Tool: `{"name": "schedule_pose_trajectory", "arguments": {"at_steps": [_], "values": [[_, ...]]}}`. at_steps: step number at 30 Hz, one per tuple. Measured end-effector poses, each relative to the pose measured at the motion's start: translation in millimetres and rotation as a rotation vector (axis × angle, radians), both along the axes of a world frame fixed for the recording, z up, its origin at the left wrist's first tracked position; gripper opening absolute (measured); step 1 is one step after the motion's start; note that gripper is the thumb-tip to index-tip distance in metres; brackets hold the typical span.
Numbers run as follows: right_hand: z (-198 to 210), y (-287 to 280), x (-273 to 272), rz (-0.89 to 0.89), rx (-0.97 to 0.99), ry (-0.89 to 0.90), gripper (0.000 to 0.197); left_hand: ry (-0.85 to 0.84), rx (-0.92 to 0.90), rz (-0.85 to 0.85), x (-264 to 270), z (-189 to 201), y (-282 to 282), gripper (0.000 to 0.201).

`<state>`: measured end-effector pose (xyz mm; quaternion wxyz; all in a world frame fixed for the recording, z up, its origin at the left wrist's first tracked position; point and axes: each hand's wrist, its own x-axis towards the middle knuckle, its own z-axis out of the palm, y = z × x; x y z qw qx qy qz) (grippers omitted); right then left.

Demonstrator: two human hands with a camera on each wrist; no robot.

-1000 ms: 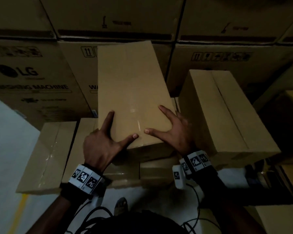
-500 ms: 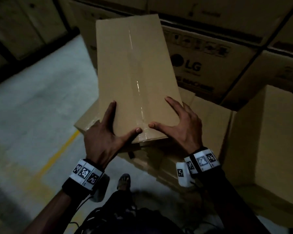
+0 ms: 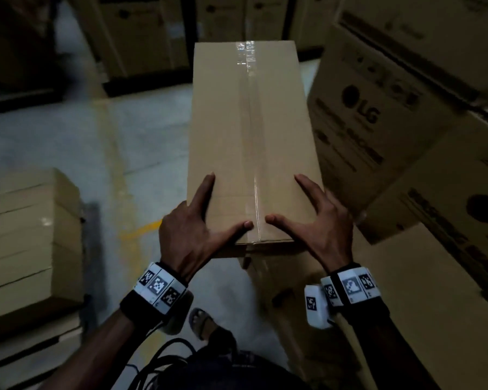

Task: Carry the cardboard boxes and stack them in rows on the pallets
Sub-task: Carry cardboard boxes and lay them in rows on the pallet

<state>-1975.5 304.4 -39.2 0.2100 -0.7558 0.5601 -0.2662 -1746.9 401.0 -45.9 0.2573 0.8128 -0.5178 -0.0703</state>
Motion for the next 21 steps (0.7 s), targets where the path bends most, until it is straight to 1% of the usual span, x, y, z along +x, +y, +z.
{"name": "schedule_pose_trajectory", "arguments": {"at_steps": [4,6,9,13,16,18,21], "values": [[-4.6,-48.7,106.9,0.215,-0.031,-0.001,0.11,0.005,-0.001,0.189,84.7,2.8,-4.2,0.12],[-6.5,-65.8,156.7,0.326,-0.039,-0.014,0.11,0.011,-0.017,0.281,118.1,2.0,-0.1,0.119],[-2.8,-81.6,217.8,0.465,-0.061,-0.017,0.11,0.013,-0.019,0.413,153.3,6.0,9.0,0.119],[3.0,-92.2,289.8,0.648,-0.06,-0.045,0.107,0.022,-0.001,0.59,189.9,3.5,23.9,0.118],[4.7,-93.4,348.8,0.797,-0.046,-0.045,0.105,0.03,0.011,0.765,214.8,-2.1,38.7,0.12],[1.5,-92.9,381.8,0.878,-0.036,-0.047,0.104,0.029,0.026,0.864,226.4,-4.8,46.7,0.121],[-9.3,-90.1,441.0,1.049,0.024,-0.044,0.105,0.023,0.04,1.037,243.5,-9.4,59.4,0.121]]}}
